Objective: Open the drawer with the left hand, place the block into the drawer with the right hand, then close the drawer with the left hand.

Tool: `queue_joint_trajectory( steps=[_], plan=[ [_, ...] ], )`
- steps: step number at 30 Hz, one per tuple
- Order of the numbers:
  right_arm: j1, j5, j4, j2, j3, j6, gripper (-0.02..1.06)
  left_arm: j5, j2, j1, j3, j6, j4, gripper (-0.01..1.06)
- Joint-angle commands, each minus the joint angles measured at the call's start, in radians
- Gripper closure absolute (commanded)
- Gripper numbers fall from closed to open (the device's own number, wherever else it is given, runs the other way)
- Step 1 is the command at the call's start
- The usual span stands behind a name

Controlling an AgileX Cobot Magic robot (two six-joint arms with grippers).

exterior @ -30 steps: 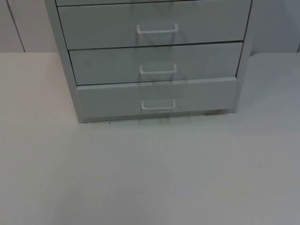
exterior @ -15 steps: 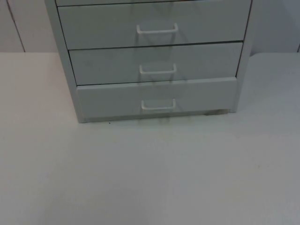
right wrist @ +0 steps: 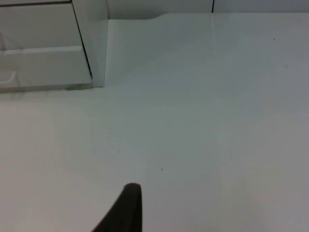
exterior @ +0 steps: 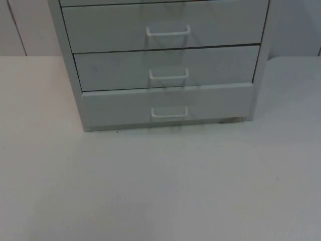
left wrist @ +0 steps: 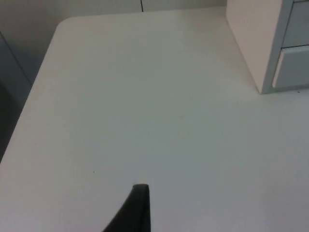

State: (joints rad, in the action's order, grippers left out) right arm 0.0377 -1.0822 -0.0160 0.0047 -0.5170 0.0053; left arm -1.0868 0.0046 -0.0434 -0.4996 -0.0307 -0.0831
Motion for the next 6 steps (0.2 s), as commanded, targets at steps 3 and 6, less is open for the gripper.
queue_joint_trajectory(
  steps=[3, 6],
  plan=[
    [-0.004, 0.007, 0.001, -0.005, 0.001, 0.003, -0.01, 0.011, -0.005, 0.009, 0.005, 0.0, -0.007, 0.0],
    [-0.004, 0.007, 0.001, -0.005, 0.001, 0.003, -0.01, 0.011, -0.005, 0.012, 0.005, 0.0, -0.01, 0.0]
  ],
)
